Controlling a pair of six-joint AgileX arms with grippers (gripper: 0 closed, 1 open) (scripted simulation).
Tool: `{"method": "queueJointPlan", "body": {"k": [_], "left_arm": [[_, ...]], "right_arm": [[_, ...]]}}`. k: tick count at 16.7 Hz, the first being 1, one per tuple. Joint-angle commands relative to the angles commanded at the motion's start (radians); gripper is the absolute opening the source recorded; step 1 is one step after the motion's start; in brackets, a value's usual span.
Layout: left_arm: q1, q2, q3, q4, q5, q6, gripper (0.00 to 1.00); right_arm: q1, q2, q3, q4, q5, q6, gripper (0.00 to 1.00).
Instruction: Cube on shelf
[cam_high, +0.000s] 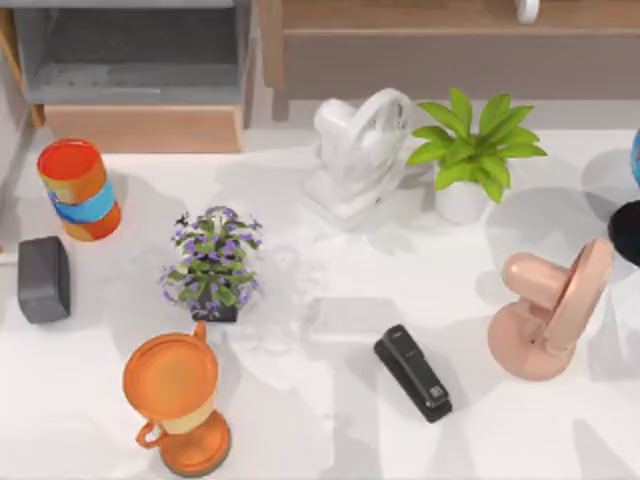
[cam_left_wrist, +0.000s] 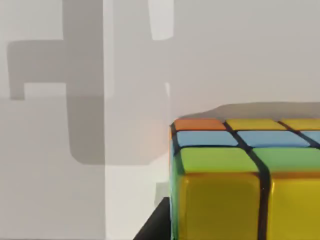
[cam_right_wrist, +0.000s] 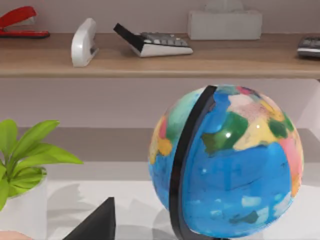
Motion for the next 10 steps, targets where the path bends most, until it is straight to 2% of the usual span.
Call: {"method": "queueJointPlan", "body": {"k": [3,10], "left_arm": [[0.0,0.0,0.0,0.0,0.0,0.0,0.02],[0.0,0.0,0.0,0.0,0.0,0.0,0.0]], "right_arm": [[0.0,0.0,0.0,0.0,0.0,0.0,1.0],[0.0,0.0,0.0,0.0,0.0,0.0,1.0]]}}
